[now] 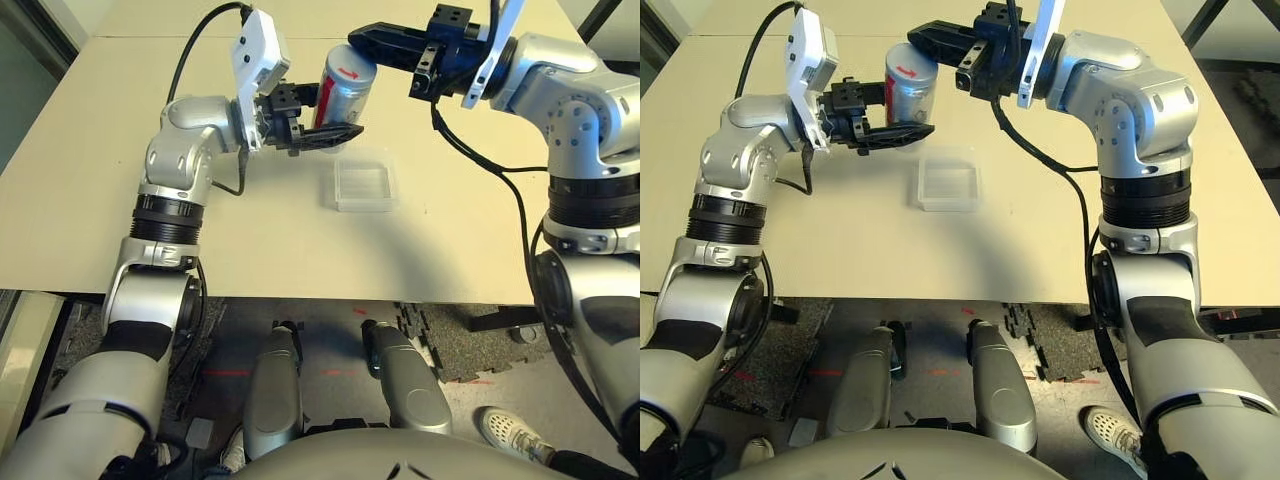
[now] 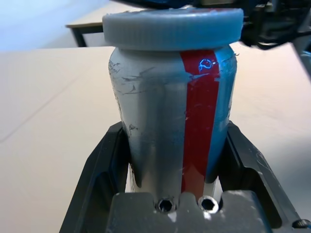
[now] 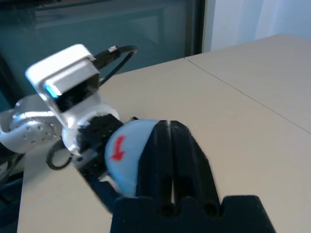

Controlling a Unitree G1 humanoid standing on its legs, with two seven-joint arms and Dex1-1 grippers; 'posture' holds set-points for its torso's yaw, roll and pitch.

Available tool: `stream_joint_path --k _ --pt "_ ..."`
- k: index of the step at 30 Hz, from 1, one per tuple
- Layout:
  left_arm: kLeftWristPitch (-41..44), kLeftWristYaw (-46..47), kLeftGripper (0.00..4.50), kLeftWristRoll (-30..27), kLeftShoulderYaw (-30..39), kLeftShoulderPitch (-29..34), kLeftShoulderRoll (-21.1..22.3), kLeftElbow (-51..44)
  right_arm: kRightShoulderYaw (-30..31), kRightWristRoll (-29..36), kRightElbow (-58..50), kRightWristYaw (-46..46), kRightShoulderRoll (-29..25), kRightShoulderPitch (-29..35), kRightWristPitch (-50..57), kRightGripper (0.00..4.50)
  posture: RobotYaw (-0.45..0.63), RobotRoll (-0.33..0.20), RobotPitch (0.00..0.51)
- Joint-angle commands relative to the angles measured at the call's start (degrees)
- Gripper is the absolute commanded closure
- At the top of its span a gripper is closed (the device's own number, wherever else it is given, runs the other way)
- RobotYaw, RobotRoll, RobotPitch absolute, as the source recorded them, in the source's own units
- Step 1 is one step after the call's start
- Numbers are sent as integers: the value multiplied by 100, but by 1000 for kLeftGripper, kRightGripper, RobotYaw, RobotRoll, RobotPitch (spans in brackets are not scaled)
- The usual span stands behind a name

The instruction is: Pour the medicine from the bottle into the box.

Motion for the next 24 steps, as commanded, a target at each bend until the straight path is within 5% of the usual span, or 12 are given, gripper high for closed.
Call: stream_joint_path --k 1,10,24 --pt "-221 192 1734 9 103 -105 -91 190 -125 86 -208 -327 81 -30 181 3184 18 0 184" --pt "-446 439 1734 10 215 -119 -190 694 -189 80 -338 -932 228 -44 242 0 5 0 186" --pt "-347 557 1734 -64 247 -124 -312 603 326 -165 -512 -1041 361 289 204 0 6 0 192"
